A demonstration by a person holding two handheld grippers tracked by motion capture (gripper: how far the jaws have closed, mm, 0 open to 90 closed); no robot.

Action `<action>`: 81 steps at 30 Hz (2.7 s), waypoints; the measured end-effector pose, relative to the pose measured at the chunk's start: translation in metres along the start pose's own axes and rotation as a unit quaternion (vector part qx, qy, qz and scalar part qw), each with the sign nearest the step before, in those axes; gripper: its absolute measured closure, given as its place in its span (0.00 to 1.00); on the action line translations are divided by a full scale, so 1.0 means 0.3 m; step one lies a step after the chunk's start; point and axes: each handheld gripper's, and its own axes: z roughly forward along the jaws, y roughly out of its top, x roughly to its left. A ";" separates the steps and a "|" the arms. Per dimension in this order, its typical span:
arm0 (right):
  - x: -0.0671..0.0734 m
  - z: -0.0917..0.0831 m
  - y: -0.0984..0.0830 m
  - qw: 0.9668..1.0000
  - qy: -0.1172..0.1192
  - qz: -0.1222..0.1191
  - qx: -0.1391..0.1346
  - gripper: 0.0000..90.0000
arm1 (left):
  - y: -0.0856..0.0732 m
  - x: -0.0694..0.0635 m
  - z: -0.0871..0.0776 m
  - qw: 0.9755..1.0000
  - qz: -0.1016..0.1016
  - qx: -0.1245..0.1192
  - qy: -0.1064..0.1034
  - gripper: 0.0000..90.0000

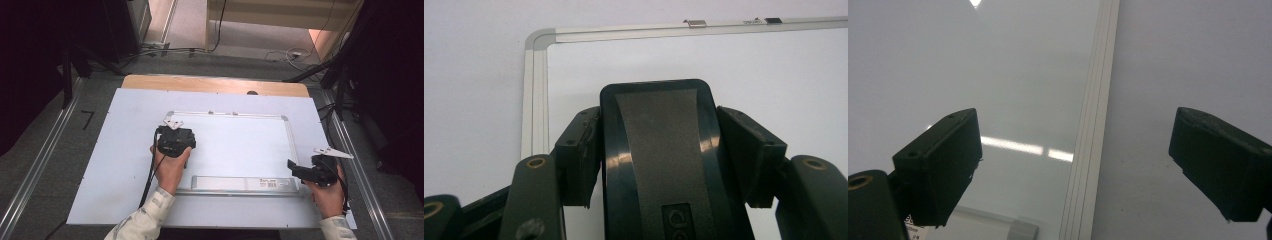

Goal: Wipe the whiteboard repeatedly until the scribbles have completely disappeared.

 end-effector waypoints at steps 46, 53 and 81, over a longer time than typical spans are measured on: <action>0.005 0.004 0.000 1.000 -0.001 0.000 0.002 0.06 | -0.162 0.014 -0.070 0.999 -0.005 -0.005 0.050 0.43; 0.005 0.004 0.000 1.000 -0.001 -0.002 0.002 0.06 | -0.187 0.014 -0.047 0.999 -0.007 0.003 0.052 0.42; 0.011 0.006 0.000 1.000 -0.001 -0.004 0.004 0.06 | -0.153 0.017 -0.124 0.999 -0.027 -0.045 0.012 0.33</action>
